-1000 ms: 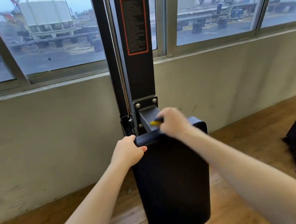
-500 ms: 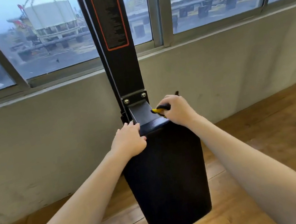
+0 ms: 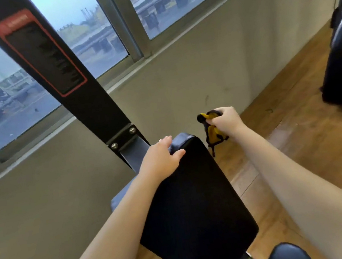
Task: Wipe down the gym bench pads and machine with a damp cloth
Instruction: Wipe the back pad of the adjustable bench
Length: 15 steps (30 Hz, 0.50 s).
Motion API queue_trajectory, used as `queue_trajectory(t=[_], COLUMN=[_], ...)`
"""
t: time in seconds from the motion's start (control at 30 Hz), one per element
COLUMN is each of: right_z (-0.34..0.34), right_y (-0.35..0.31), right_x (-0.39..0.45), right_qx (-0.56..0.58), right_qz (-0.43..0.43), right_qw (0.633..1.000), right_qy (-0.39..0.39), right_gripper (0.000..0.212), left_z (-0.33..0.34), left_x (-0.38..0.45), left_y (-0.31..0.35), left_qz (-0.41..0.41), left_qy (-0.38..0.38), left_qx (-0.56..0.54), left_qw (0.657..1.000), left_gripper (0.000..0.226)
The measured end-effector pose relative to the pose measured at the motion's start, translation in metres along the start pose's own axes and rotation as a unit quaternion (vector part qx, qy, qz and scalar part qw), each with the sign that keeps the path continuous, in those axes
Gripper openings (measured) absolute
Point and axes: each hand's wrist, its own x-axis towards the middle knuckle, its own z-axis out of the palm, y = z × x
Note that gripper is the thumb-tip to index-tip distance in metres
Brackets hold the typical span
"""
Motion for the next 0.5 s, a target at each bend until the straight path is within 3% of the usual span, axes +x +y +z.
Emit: queue_trajectory(t=[0.1, 0.2, 0.33, 0.5], right_z=[0.001, 0.021, 0.023, 0.013], right_y=[-0.008, 0.002, 0.046, 0.103], right_x=[-0.010, -0.023, -0.037, -0.045], right_qx=[0.047, 0.064, 0.131, 0.007], right_qz=[-0.030, -0.054, -0.017, 0.052], right_qw=[0.998, 0.990, 0.987, 0.993], right_qy=[-0.041, -0.116, -0.087, -0.107], right_gripper=[0.005, 0.013, 0.018, 0.013], left_z=[0.008, 0.020, 0.029, 0.033], left_x=[0.019, 0.032, 0.037, 0.040], left_y=[0.020, 0.030, 0.029, 0.029], left_qz=[-0.008, -0.017, -0.043, -0.030], left_qy=[0.013, 0.085, 0.130, 0.150], left_qx=[-0.056, -0.089, -0.070, -0.063], left_qw=[0.998, 0.992, 0.988, 0.986], left_gripper=[0.046, 0.029, 0.031, 0.034])
